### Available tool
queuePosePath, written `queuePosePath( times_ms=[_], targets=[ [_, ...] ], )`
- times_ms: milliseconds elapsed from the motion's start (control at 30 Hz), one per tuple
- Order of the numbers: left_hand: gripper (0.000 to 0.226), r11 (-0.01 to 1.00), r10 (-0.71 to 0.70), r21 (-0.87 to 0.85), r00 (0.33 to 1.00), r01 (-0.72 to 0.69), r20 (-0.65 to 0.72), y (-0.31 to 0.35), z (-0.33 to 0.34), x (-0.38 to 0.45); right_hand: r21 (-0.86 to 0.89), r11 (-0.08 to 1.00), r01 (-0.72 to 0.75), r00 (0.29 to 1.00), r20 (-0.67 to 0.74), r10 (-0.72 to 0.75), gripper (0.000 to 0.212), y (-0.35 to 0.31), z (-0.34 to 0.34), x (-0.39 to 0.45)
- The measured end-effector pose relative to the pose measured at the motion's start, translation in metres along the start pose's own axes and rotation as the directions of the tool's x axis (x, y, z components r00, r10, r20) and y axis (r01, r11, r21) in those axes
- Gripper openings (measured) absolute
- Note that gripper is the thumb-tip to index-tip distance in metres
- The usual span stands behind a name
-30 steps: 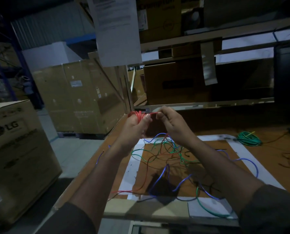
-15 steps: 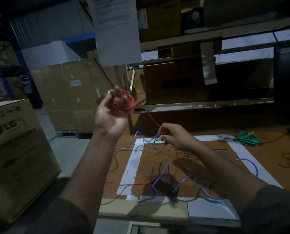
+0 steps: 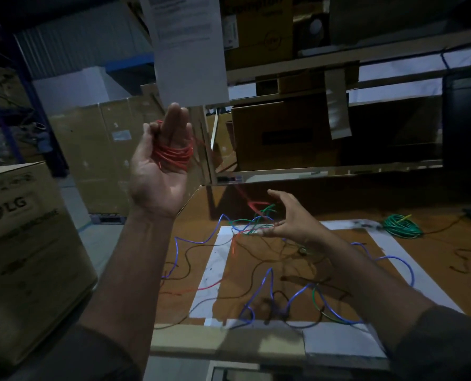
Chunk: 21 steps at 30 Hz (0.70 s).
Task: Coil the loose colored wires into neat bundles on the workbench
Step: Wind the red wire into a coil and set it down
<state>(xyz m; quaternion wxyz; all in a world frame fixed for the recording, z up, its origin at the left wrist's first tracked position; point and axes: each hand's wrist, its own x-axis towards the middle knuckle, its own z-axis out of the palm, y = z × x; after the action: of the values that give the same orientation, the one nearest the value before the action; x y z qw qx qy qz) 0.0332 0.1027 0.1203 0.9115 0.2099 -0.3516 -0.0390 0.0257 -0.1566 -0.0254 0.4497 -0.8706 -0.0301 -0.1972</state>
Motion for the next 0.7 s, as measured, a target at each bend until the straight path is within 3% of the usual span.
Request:
queuePosePath(
  times_ms=[100,233,333,400,533,633,700],
  targets=[
    [0.033,0.999,0.014,0.049,1.0,-0.013,-0.027,0.003,-0.003,0.001,-0.003,0.999,-0.039,0.998,0.057,0.039,0.097,0.006,-0.005,-0.004],
    [0.035,0.998,0.033,0.052,0.995,-0.027,-0.099,0.004,-0.012,0.005,0.019,0.995,-0.097,0.993,0.068,0.095,0.06,0.014,-0.01,-0.005],
    [0.033,0.994,0.046,0.102,0.989,-0.032,-0.138,0.007,-0.023,0.007,0.222,0.966,-0.133,0.984,-0.088,0.156,0.017,0.017,-0.012,-0.002],
    [0.031,0.991,0.061,0.124,0.986,-0.042,-0.152,0.008,-0.027,0.008,0.241,0.955,-0.175,0.915,-0.318,0.248,0.02,0.02,-0.013,0.001],
    [0.032,0.99,0.095,0.118,0.98,-0.075,-0.173,0.013,-0.033,0.008,-0.043,0.947,-0.32,0.77,-0.594,0.233,0.028,0.034,-0.022,-0.001],
    [0.032,0.98,0.075,0.194,0.983,-0.043,-0.166,0.009,-0.04,0.006,-0.143,0.886,-0.441,0.78,-0.549,0.3,0.031,0.047,-0.025,0.0],
    [0.029,0.961,0.037,0.277,0.989,0.005,-0.146,0.0,-0.042,0.004,-0.189,0.876,-0.444,0.822,-0.474,0.314,0.015,0.043,-0.022,-0.003]
  ],
)
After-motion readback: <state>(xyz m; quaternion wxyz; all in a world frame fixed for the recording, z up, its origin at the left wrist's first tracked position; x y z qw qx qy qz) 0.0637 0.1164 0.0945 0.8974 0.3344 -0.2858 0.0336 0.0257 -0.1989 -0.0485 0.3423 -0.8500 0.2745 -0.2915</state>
